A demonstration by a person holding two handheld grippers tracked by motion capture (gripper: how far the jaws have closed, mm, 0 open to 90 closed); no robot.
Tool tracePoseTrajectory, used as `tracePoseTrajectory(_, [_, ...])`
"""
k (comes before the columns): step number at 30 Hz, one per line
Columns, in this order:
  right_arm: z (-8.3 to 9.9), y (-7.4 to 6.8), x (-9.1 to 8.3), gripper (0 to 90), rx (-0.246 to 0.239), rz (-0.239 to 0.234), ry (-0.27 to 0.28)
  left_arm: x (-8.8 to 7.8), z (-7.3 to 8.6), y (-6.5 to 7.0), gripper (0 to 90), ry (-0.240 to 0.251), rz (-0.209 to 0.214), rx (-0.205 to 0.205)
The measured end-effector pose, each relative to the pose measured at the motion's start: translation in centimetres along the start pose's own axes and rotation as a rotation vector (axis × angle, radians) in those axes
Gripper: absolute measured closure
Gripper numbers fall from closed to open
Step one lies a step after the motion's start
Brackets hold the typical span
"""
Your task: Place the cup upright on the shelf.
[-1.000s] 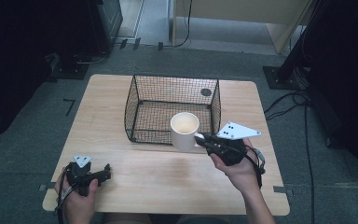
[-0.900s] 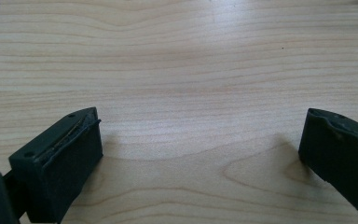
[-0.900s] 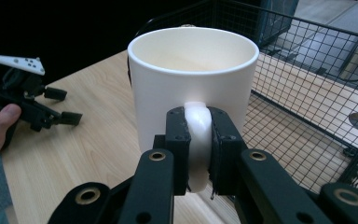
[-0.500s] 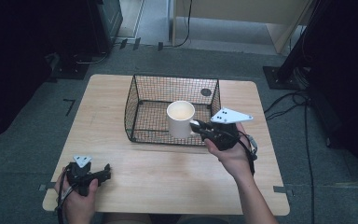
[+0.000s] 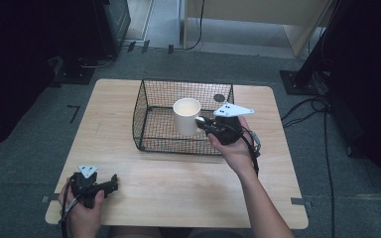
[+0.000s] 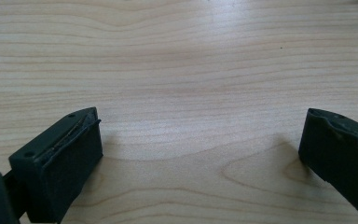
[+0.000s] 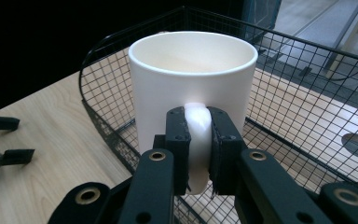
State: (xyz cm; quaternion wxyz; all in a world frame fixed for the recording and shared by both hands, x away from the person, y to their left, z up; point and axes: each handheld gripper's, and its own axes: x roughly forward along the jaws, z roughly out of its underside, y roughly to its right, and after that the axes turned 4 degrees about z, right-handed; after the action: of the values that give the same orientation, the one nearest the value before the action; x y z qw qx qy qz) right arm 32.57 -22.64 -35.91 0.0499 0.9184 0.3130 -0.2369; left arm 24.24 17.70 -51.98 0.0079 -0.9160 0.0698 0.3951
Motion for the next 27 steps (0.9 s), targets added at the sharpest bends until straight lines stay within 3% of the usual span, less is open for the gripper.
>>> tracePoseTrajectory(6, [-0.2,0.7,2.5,80.6,0.005,0.012,-0.019,0.0,0.0,0.0,0.0,-0.002,0.001,0.003])
tracePoseTrajectory(14, [-0.6,1.6,4.4,80.6,0.003,0.008,-0.031,0.0,0.0,0.0,0.0,-0.003,0.001,0.002])
tracePoseTrajectory(25, [-1.5,2.9,7.5,80.5,-0.051,-0.016,-0.052,0.0,0.0,0.0,0.0,-0.002,0.001,0.001])
tracePoseTrajectory(27, [-1.6,3.2,8.0,80.5,-0.042,-0.021,-0.053,0.0,0.0,0.0,0.0,-0.002,0.001,0.001])
